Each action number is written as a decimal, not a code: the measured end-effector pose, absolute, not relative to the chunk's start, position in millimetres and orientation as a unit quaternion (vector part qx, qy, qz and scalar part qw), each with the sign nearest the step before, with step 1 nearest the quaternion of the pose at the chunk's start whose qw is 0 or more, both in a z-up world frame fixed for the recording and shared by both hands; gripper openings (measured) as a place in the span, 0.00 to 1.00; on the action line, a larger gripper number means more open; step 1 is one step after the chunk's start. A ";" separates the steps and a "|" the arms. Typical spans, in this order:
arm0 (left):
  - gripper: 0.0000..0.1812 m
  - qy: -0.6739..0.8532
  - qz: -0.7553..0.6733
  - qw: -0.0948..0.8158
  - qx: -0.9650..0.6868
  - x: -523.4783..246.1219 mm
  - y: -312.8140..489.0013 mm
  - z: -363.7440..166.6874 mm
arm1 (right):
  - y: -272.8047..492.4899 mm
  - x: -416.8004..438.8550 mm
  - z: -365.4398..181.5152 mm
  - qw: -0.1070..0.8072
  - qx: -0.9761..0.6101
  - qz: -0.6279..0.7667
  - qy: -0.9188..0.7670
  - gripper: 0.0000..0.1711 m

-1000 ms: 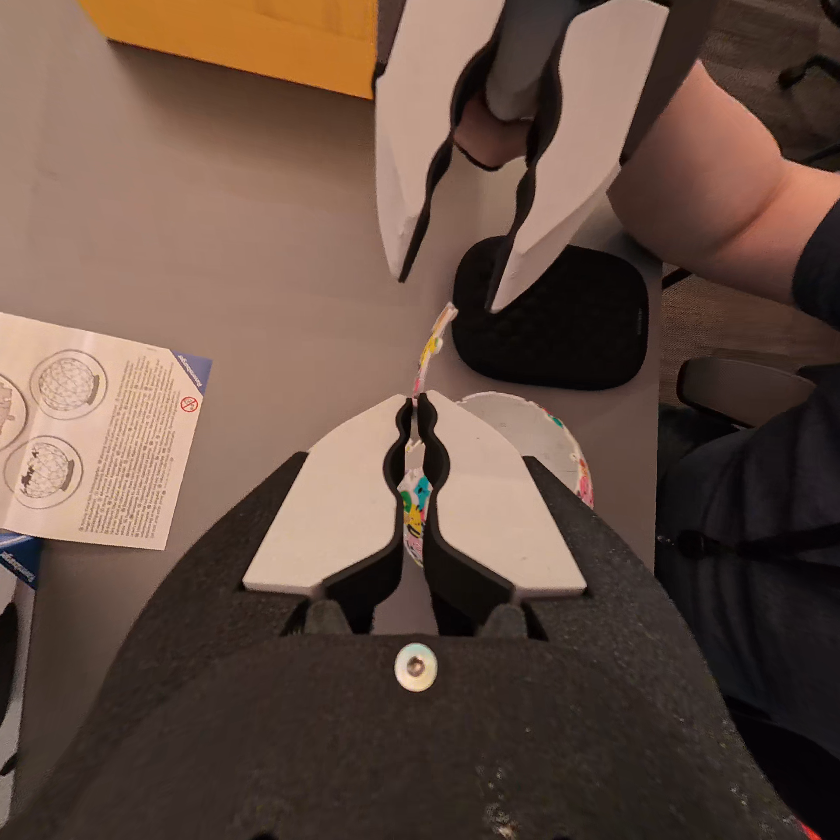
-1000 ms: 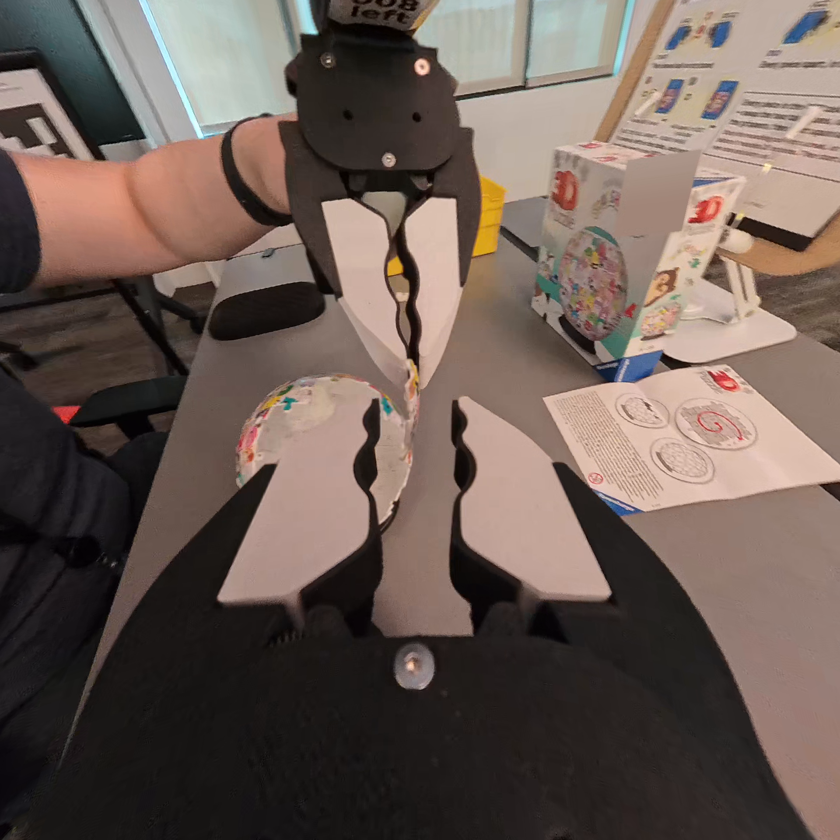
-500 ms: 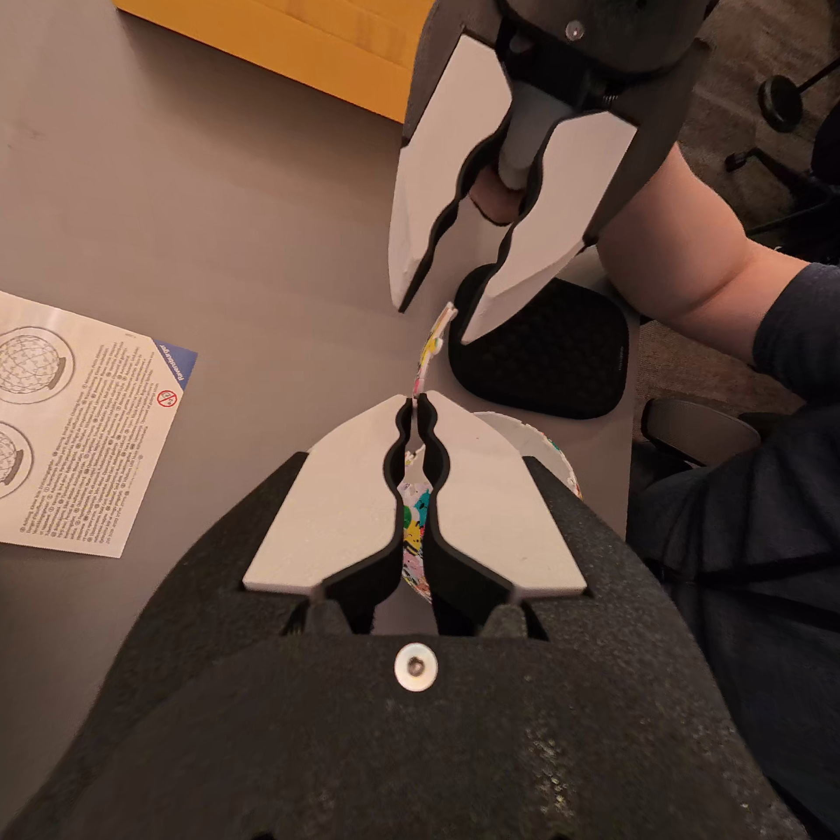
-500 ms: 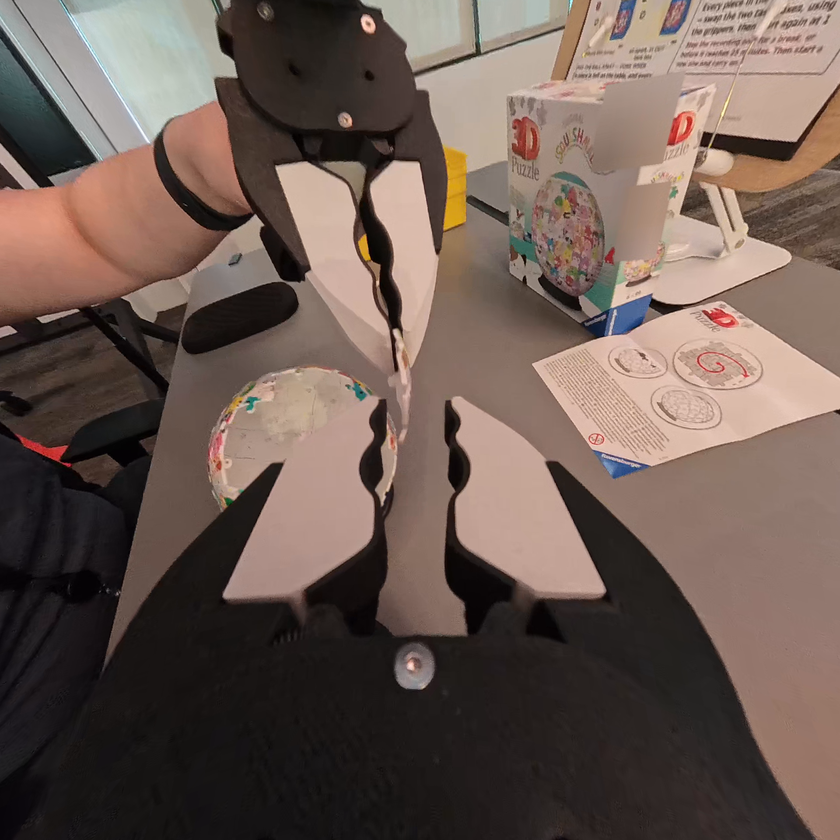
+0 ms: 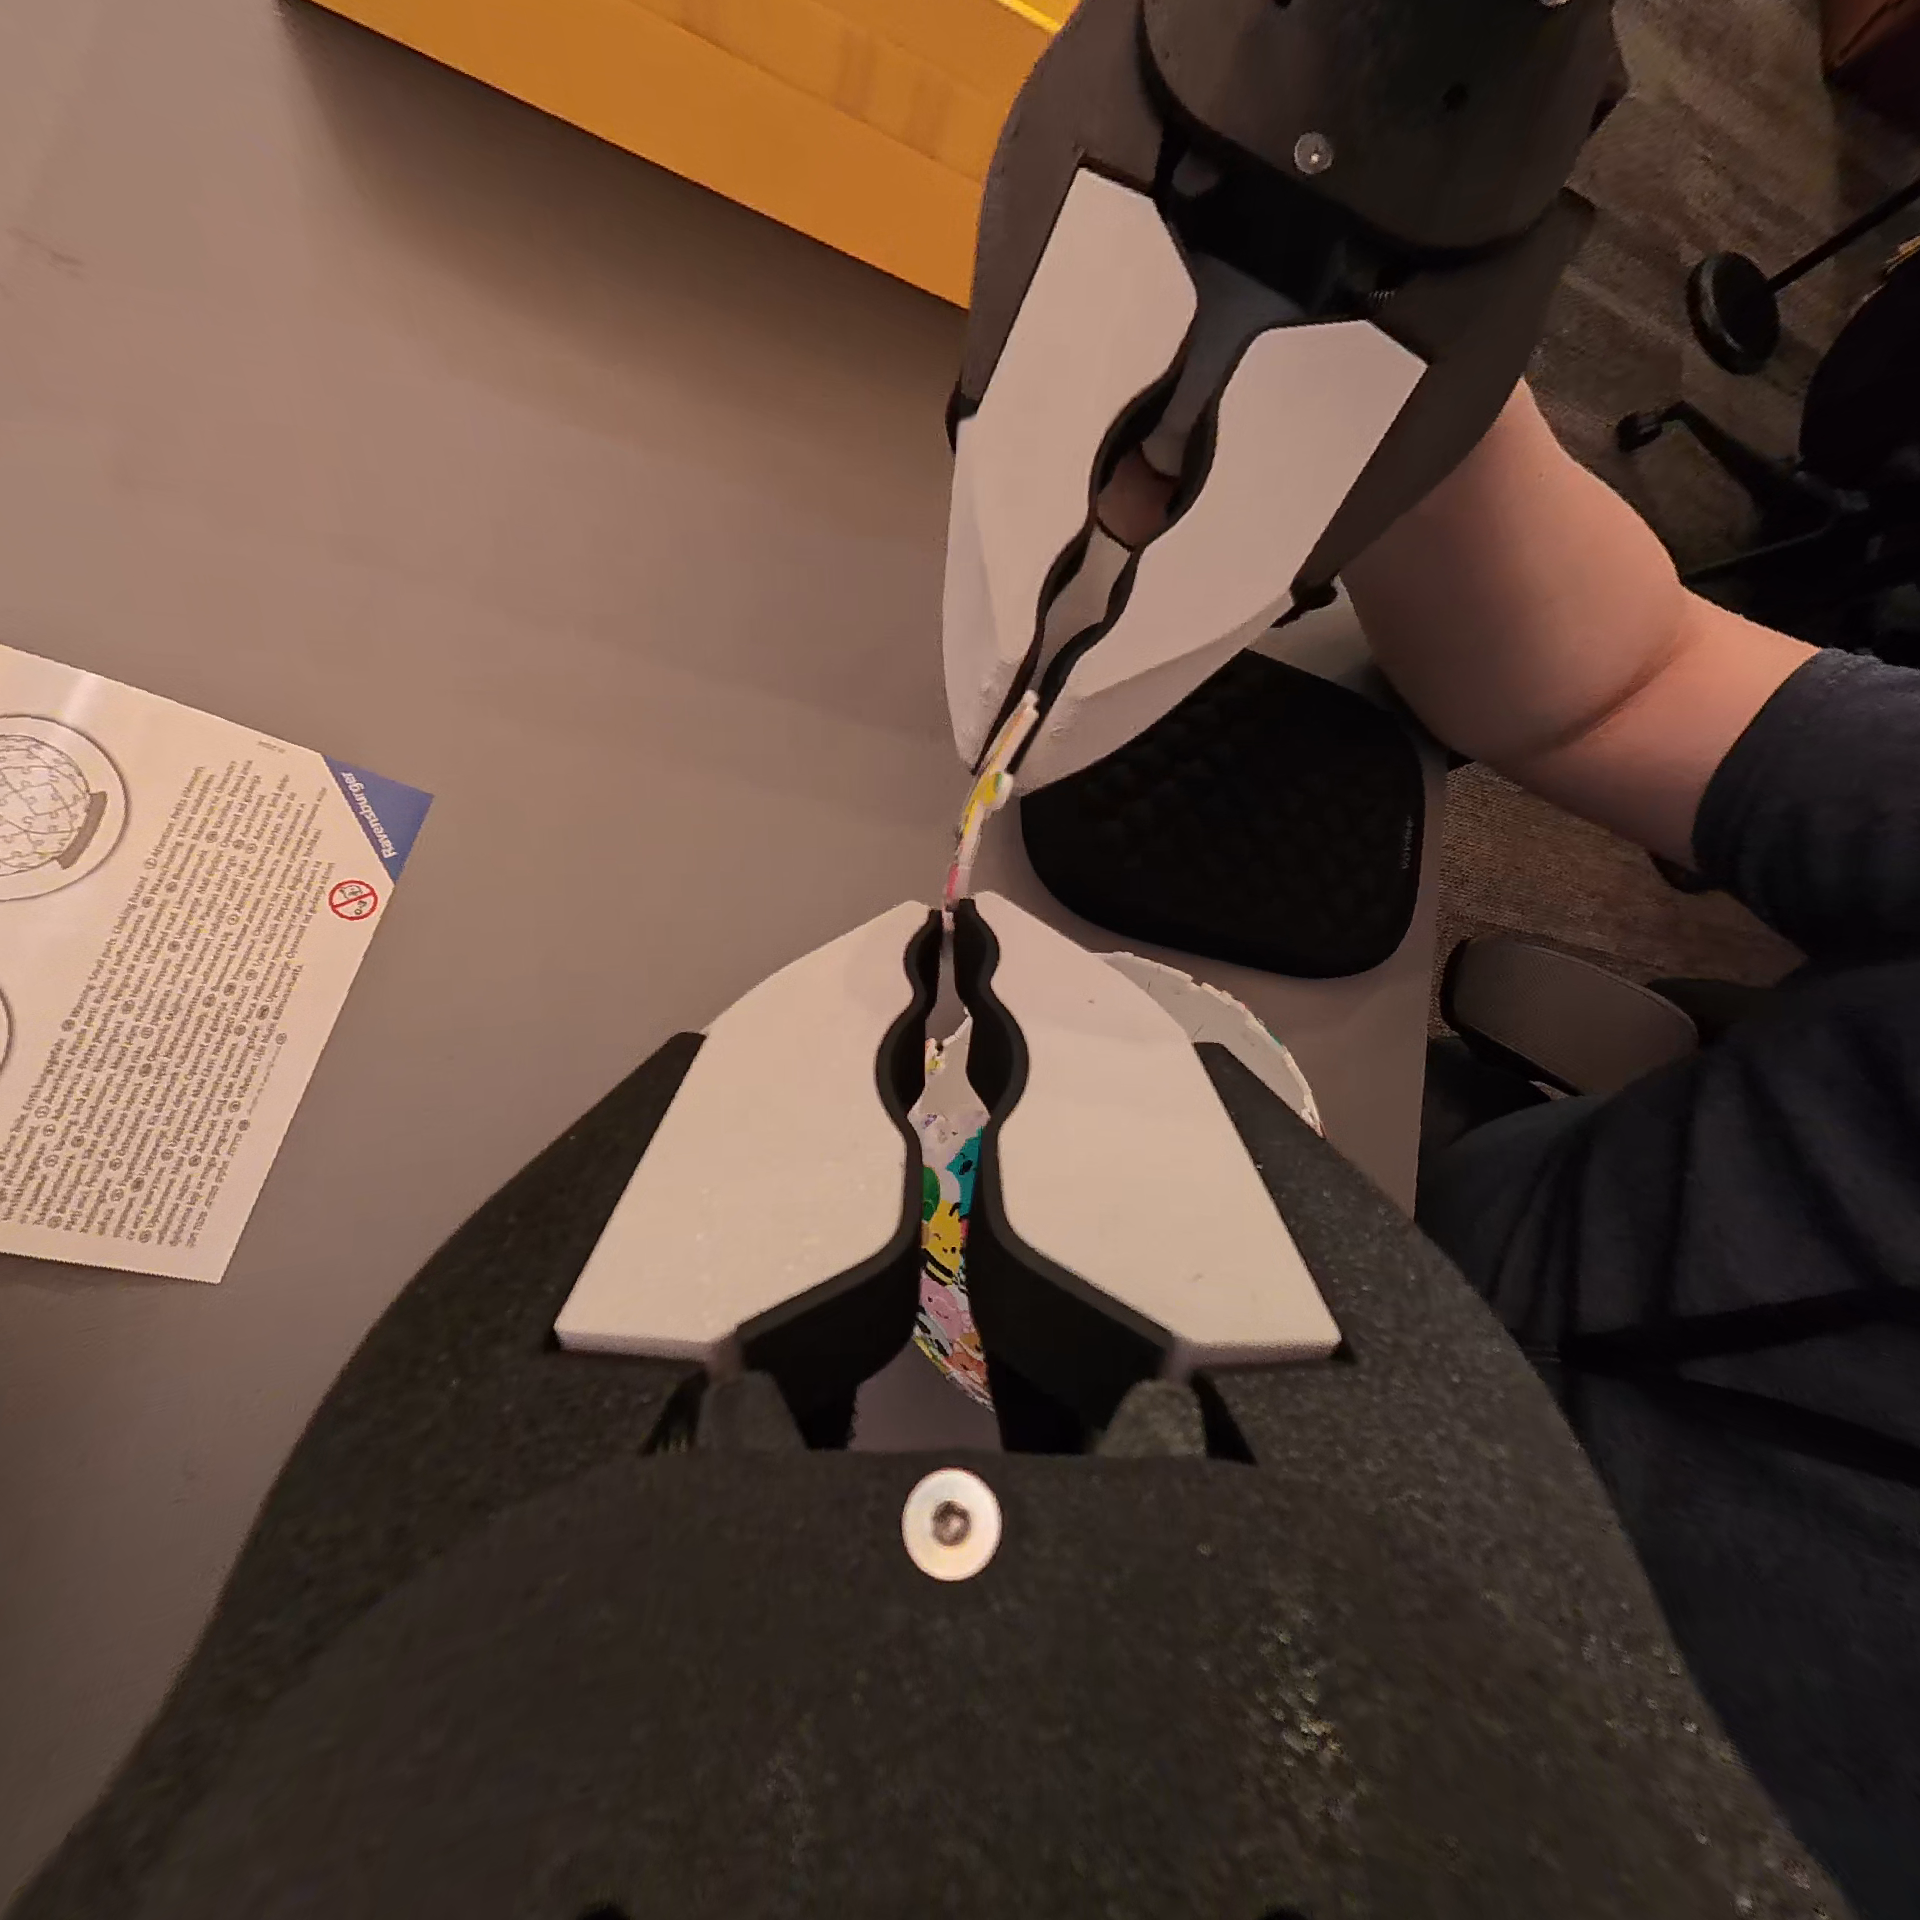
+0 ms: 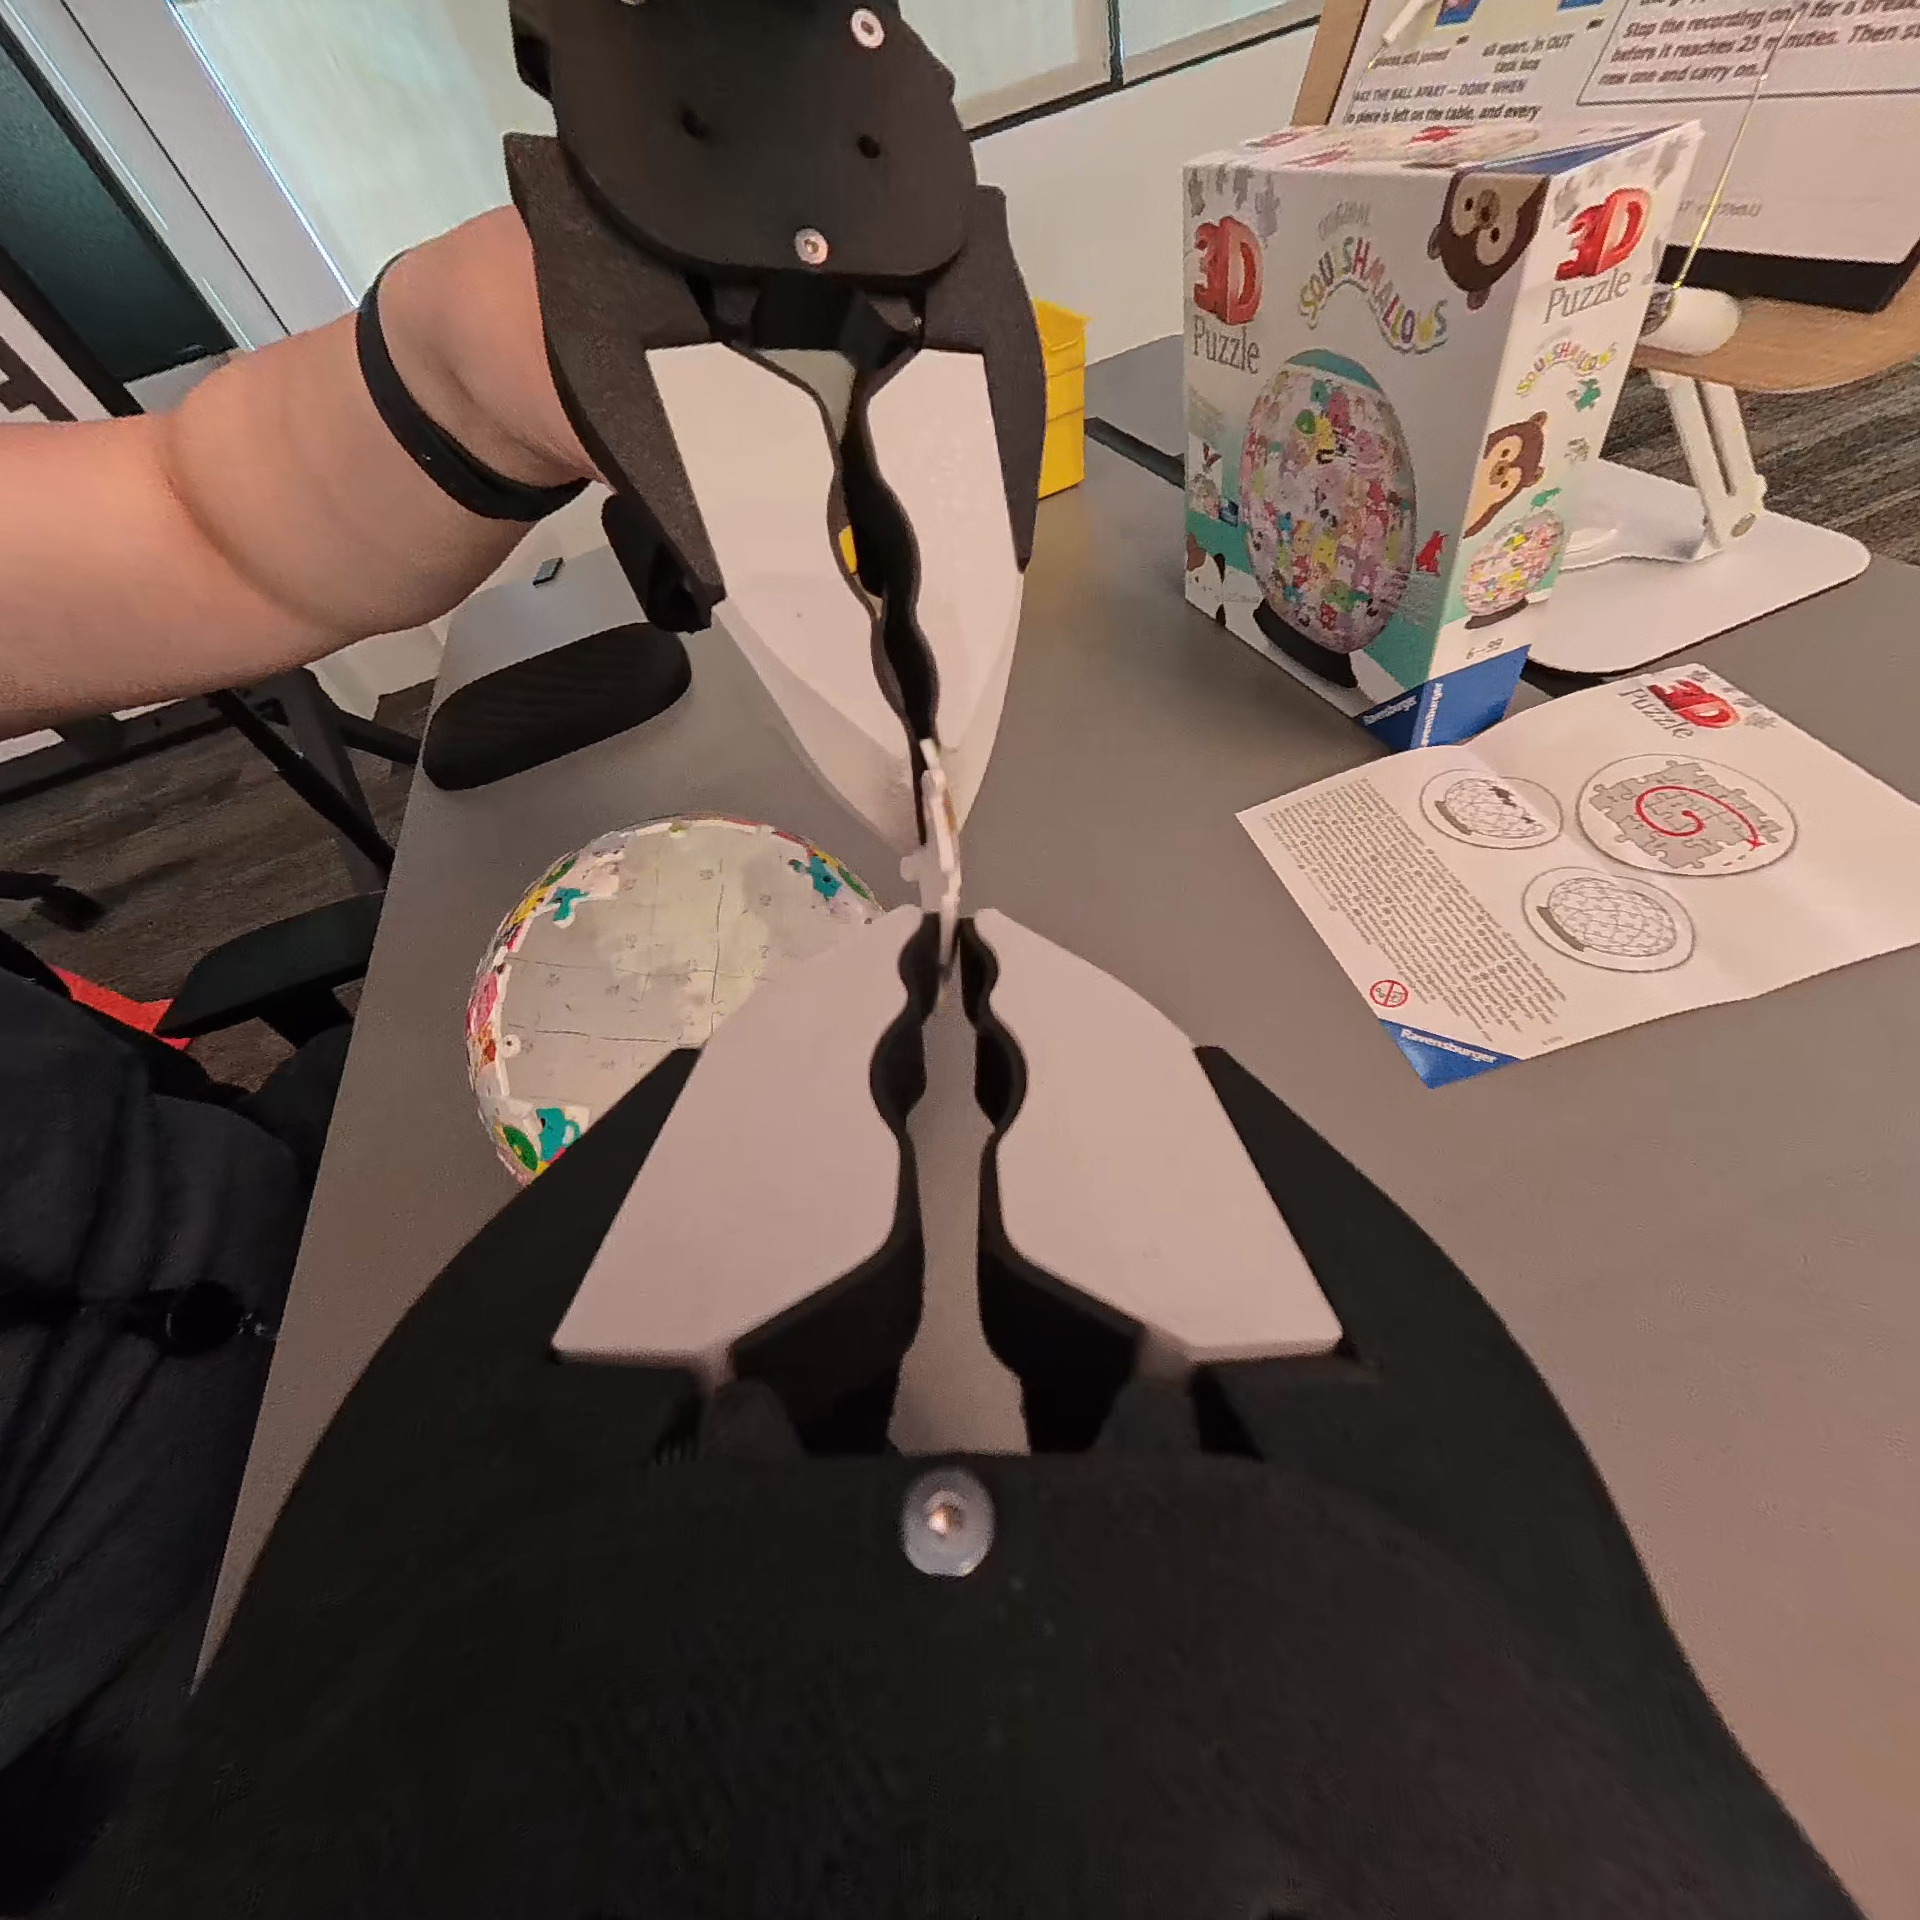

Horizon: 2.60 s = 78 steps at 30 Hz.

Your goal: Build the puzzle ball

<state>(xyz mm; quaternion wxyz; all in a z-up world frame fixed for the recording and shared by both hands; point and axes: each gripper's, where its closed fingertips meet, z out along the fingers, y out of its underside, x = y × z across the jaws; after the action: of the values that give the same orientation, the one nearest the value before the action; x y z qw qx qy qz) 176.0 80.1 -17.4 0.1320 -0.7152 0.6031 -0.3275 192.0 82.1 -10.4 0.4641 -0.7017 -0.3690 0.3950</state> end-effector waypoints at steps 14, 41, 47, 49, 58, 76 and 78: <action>0.01 0.592 -0.331 0.138 -0.721 175.7 83.4 -17.4 | 82.0 198.5 -7.9 0.468 -0.701 0.392 -0.368 0.13; 0.01 0.599 -0.332 0.122 -0.718 179.6 69.8 -18.7 | 74.4 206.1 -0.8 0.462 -0.681 0.433 -0.368 0.12; 0.01 0.604 -0.324 0.123 -0.718 180.0 69.3 -20.1 | 73.7 204.3 -1.4 0.462 -0.682 0.427 -0.372 0.11; 0.01 0.607 -0.320 0.120 -0.718 179.5 68.8 -20.8 | 73.5 203.5 -1.6 0.463 -0.682 0.425 -0.374 0.11; 0.01 0.641 -0.278 0.107 -0.707 174.6 65.4 -25.1 | 71.3 201.8 -1.2 0.472 -0.680 0.402 -0.392 0.11; 0.01 0.730 -0.192 0.014 -0.655 171.7 46.8 -38.2 | 60.6 201.1 -1.7 0.453 -0.678 0.407 -0.412 0.12; 0.01 0.743 -0.177 -0.002 -0.646 171.3 45.5 -40.2 | 60.1 200.1 -2.8 0.448 -0.680 0.407 -0.412 0.13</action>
<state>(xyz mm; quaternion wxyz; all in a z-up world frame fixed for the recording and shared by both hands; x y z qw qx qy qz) 171.3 45.5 -40.2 -0.0015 -0.6457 0.7428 -0.1770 200.1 60.1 -2.8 0.4485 -0.6803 -0.4124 0.4074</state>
